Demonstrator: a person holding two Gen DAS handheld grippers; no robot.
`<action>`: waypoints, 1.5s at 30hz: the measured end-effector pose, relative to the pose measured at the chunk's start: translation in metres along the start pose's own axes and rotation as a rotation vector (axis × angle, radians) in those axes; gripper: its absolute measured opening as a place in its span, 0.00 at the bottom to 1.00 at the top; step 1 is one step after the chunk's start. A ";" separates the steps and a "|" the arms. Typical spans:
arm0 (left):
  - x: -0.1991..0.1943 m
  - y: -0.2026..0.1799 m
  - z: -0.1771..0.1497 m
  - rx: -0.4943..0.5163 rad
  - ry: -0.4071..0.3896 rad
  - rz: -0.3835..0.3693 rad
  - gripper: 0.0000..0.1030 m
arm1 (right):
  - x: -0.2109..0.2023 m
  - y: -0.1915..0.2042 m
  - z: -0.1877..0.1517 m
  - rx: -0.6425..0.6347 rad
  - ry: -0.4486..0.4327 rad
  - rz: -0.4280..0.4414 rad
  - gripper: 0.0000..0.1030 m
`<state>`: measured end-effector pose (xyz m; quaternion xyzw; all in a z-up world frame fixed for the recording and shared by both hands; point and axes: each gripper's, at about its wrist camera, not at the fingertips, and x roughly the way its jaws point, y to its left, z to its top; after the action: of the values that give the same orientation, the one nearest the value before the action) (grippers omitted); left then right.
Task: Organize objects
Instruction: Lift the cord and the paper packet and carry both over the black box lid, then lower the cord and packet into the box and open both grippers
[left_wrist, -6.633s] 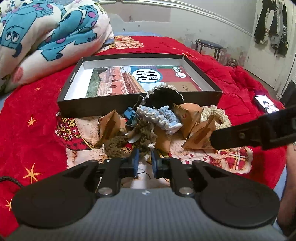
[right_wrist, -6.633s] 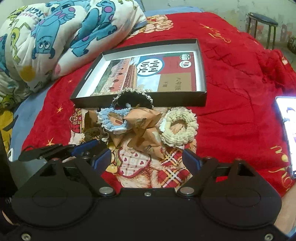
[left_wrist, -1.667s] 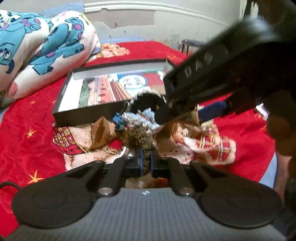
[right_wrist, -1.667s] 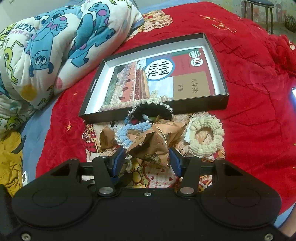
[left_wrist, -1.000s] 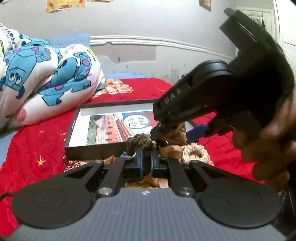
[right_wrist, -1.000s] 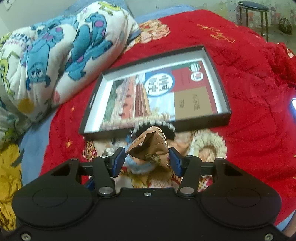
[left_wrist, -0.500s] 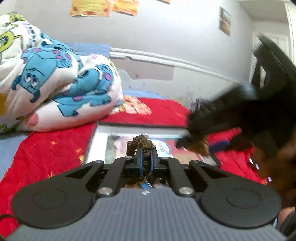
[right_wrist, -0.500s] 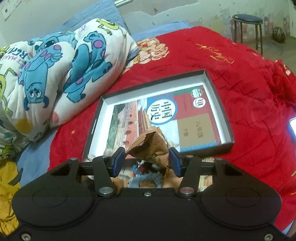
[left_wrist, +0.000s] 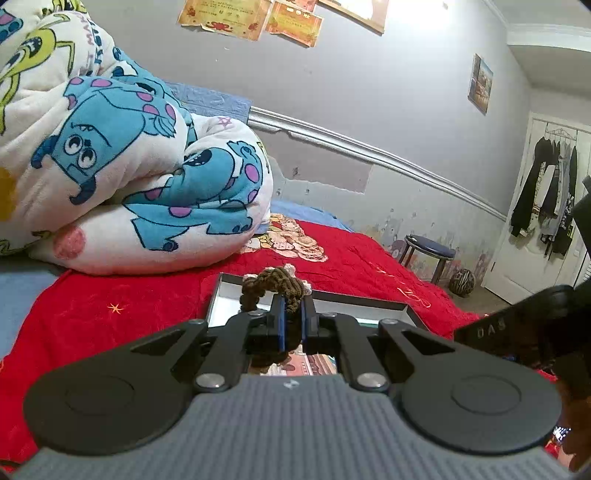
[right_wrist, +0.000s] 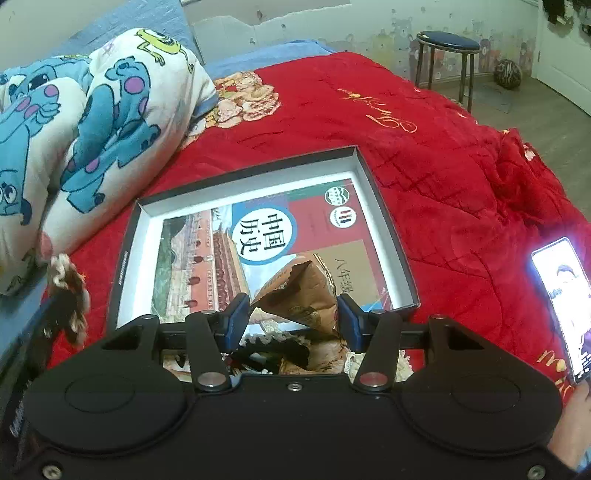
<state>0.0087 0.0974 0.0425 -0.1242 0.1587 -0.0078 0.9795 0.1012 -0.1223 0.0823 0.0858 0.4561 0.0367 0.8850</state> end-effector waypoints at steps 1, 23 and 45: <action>0.003 -0.001 -0.001 0.008 0.006 0.003 0.10 | 0.001 0.001 -0.001 -0.007 0.003 -0.007 0.48; 0.047 -0.003 -0.022 0.088 0.204 0.102 0.11 | 0.063 0.047 0.007 -0.084 0.089 0.036 0.48; 0.055 -0.003 -0.026 0.090 0.261 0.107 0.14 | 0.090 0.059 -0.003 -0.091 0.149 0.048 0.49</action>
<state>0.0531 0.0850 0.0022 -0.0693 0.2905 0.0212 0.9541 0.1520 -0.0514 0.0196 0.0534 0.5165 0.0847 0.8504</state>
